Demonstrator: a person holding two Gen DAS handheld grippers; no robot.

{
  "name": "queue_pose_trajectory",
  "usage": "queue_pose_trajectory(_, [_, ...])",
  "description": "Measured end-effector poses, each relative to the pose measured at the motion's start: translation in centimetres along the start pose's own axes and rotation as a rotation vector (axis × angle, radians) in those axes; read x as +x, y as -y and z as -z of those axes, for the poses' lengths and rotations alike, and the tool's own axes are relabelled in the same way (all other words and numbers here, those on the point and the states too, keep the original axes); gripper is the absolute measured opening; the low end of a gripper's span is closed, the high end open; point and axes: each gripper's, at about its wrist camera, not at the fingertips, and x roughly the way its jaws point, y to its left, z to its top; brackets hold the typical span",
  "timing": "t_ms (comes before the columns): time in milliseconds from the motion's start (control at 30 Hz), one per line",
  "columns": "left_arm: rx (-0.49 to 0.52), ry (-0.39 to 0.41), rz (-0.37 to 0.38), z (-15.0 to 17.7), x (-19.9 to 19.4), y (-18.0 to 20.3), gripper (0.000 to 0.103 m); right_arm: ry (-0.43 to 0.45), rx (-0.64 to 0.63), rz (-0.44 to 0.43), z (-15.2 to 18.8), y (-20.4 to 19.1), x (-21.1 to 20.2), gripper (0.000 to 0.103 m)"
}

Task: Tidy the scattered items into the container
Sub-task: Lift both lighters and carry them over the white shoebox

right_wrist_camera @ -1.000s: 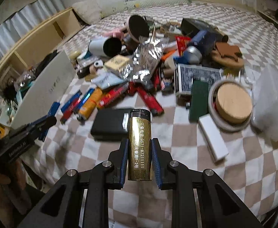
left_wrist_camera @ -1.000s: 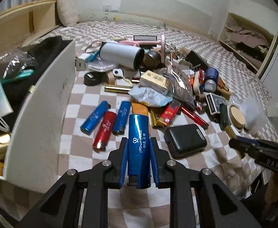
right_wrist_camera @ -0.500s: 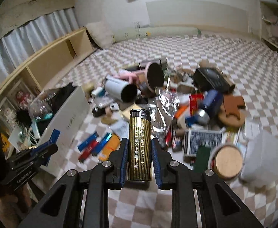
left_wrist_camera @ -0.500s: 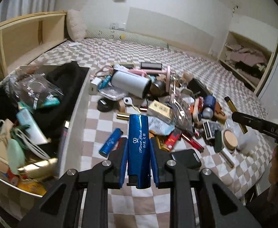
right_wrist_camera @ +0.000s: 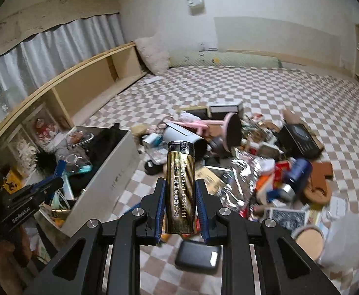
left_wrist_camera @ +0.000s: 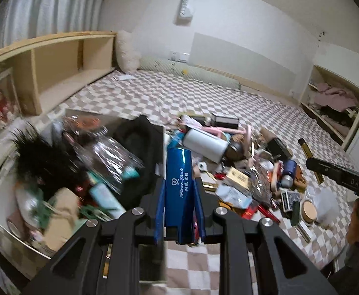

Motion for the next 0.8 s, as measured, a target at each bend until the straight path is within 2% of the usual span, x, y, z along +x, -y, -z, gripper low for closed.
queue_pose_trajectory(100, [-0.004,0.013,-0.015,-1.3,-0.3,-1.1,0.022,0.005,-0.021,-0.014,-0.8,-1.1,0.4,0.025])
queue_pose_trajectory(200, [-0.014,0.009,0.005,-2.9,-0.2,-2.3,0.022,0.014,-0.048,-0.031,-1.7,-2.3,0.8,0.025])
queue_pose_trajectory(433, [-0.014,-0.042,0.033,-6.6,1.0,-3.7,0.022,0.024,-0.134,-0.061,-3.8,-5.8,2.1,0.025])
queue_pose_trajectory(800, [0.013,-0.16,0.004,-9.2,7.2,-3.7,0.022,0.042,-0.21,-0.126,-6.5,-10.1,3.7,0.025])
